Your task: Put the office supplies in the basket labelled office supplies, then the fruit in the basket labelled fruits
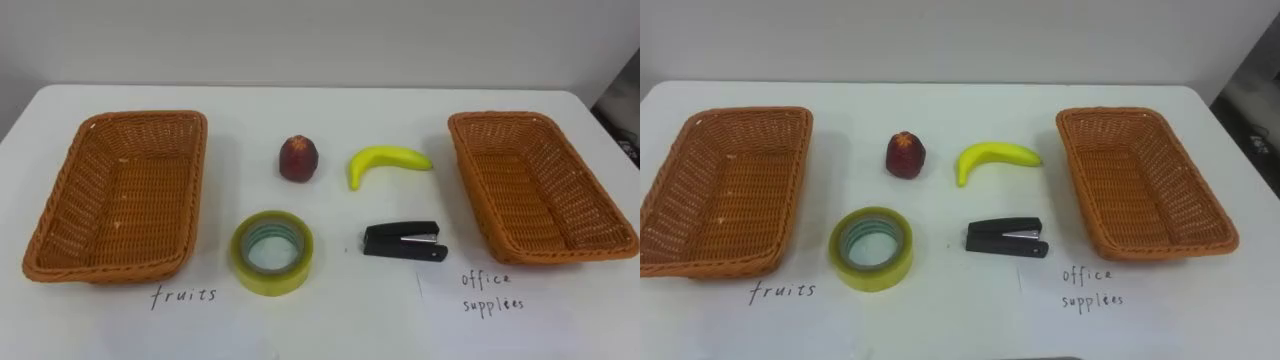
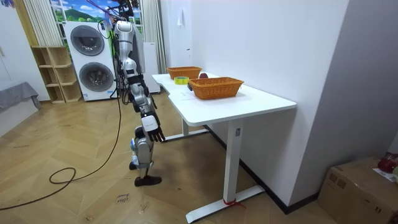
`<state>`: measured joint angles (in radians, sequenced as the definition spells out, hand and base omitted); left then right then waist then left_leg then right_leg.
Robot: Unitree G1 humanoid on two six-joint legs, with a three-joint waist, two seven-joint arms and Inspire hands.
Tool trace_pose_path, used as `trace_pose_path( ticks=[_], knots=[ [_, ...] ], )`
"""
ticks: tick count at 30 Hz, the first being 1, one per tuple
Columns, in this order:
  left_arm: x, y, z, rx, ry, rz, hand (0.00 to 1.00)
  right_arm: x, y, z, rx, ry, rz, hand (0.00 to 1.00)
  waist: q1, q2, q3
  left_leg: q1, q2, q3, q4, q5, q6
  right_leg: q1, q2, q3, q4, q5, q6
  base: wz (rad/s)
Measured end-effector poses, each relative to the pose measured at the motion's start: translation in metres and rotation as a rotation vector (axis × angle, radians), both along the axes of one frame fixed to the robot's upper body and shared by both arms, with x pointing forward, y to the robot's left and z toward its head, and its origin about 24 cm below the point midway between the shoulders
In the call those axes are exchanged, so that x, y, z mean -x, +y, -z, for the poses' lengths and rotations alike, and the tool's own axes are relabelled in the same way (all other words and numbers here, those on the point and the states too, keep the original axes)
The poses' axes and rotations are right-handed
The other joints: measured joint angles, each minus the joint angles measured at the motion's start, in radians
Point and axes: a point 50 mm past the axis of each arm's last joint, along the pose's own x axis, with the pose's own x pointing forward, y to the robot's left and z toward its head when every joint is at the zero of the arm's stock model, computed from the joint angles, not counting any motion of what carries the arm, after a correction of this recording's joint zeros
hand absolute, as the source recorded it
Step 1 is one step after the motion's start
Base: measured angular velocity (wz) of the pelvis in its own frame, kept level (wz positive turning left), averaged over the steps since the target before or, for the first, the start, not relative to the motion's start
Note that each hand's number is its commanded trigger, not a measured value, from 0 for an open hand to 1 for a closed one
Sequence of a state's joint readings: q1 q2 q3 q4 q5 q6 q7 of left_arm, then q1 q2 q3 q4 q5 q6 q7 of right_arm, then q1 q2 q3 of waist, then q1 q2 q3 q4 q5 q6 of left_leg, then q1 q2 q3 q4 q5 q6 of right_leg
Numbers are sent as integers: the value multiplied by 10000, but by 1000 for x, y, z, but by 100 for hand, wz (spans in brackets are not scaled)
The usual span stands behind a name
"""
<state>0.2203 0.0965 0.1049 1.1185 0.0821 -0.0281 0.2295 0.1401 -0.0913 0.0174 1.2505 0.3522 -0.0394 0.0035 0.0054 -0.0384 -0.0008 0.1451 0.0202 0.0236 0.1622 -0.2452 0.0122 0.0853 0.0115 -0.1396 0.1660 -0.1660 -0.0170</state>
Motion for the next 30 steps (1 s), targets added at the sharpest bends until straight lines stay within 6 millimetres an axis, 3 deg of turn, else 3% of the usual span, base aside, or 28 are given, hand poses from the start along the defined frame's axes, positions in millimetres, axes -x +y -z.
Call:
trace_pose_path(
  ticks=[19,30],
  knots=[
    [7,0,0,-198,283,-40,0,5,1,1,-193,221,359,0,-5,3,6,23,7,21,-35,-1,-1,3,15,7,5,2,-2,0],
    [12,3,1,-418,865,347,0,17,-1,2,-33,633,2056,0,-56,86,24,71,19,27,-99,-1,-1,14,28,28,7,1,-2,0]
  ],
)
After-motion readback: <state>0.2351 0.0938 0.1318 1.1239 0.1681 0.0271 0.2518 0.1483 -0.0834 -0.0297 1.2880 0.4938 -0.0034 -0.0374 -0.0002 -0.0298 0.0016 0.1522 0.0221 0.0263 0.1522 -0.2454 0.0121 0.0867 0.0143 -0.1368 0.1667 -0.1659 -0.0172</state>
